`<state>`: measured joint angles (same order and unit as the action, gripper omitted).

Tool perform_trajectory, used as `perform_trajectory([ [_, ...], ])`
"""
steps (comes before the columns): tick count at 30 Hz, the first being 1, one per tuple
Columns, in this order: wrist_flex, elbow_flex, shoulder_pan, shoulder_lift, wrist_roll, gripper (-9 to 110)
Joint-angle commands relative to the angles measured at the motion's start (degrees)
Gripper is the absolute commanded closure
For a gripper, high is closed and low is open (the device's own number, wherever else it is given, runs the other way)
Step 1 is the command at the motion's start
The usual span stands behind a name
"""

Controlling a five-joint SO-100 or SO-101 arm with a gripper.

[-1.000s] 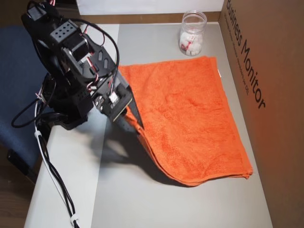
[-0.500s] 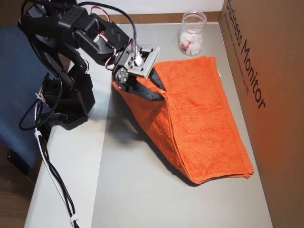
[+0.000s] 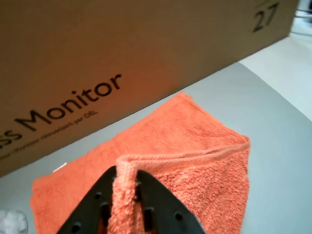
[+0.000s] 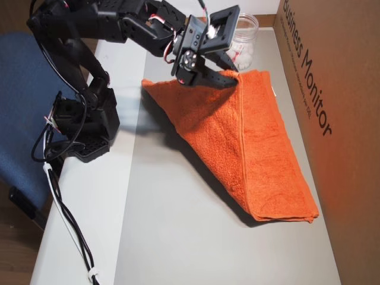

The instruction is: Fold the blanket.

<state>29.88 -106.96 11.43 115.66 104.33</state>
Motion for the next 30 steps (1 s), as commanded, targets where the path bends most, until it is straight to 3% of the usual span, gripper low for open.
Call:
perform_trajectory([
  [1, -0.97, 5.19, -3.08, -0.97, -2.90, 102],
  [30, -1.05, 29.88, -22.32, -30.41, -21.71, 102],
])
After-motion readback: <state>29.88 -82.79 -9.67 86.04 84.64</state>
